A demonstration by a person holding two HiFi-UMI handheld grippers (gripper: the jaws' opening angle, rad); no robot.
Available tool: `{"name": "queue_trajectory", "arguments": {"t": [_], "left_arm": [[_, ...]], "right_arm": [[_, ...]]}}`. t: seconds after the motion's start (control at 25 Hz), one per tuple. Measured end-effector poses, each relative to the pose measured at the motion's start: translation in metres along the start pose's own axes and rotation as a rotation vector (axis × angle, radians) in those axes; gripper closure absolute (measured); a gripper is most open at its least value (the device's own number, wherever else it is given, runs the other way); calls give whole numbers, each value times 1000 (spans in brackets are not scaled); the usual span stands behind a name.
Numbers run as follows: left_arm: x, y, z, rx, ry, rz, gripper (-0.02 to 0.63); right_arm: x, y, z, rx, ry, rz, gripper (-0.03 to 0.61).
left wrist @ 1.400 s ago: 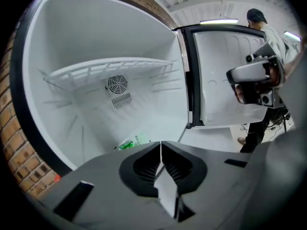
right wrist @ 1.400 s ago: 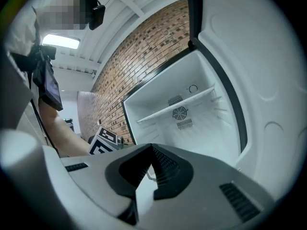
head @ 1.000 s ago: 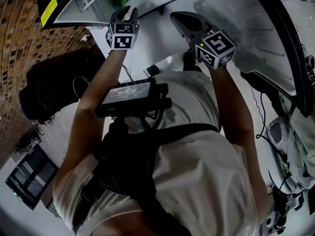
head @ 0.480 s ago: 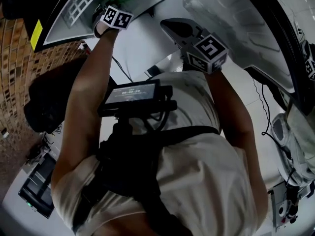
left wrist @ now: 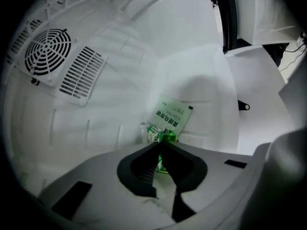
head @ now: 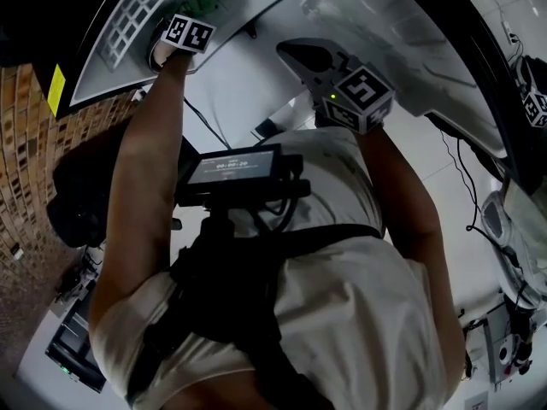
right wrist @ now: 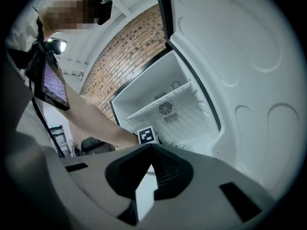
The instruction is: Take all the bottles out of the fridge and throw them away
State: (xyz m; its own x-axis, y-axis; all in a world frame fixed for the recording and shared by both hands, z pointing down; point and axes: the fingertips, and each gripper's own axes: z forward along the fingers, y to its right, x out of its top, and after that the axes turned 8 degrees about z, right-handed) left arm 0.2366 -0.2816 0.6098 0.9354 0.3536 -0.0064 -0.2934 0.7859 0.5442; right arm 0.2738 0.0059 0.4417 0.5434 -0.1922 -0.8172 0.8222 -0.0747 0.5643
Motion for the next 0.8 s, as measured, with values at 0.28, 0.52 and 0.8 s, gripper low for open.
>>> {"name": "queue_trajectory", "arguments": {"t": [0.28,0.52,0.8], "left_arm": [[21,-4,-39,17,102,-106,591],[36,3,-100,49,263,-211,594],[25,21,-174,25,520,-390,597]], "right_arm": [[12,-7,-8,18,-13,-20,574],[17,-19,-1,70,-7,-42,574],[12,-37,5,97,-23,-61,574]]}}
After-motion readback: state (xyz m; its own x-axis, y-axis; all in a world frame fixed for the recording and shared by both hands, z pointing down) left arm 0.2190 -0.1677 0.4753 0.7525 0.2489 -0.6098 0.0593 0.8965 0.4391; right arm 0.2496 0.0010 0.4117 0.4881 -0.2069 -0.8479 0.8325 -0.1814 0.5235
